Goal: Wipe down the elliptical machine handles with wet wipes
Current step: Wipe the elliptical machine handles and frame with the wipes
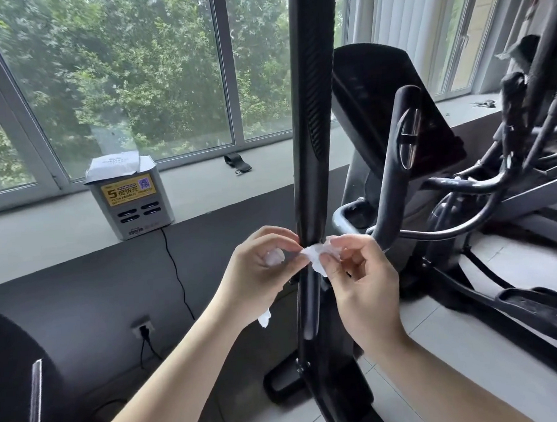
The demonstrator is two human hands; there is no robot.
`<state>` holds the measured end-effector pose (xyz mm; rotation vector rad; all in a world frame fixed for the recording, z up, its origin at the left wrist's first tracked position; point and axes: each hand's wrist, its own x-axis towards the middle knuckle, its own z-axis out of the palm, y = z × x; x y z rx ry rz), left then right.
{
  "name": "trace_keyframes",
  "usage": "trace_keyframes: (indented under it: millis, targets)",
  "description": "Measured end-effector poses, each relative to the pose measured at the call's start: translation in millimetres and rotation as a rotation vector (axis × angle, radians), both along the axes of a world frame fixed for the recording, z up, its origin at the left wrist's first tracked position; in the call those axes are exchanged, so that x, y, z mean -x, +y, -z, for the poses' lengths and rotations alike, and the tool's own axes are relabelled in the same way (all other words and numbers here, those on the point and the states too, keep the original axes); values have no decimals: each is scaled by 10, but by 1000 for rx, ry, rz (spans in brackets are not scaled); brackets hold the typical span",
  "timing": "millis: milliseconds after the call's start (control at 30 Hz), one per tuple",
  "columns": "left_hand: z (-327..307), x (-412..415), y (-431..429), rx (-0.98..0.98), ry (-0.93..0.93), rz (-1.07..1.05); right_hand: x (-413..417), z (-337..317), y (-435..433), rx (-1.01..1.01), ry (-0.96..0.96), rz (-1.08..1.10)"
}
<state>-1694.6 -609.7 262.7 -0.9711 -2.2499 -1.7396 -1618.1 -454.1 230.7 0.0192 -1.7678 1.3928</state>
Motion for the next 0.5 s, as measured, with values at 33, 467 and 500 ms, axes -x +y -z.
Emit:
trace_keyframes:
  millis: [33,467,500]
  targets:
    - [-7,7,4,2,9,-15,3,-24,-6,-14,12,18]
    - [7,38,-22,-93,-123,31,79,-94,-129,58,-9,87]
    - [16,31,-29,-108,-144,29,102,-89,-133,59,6,97]
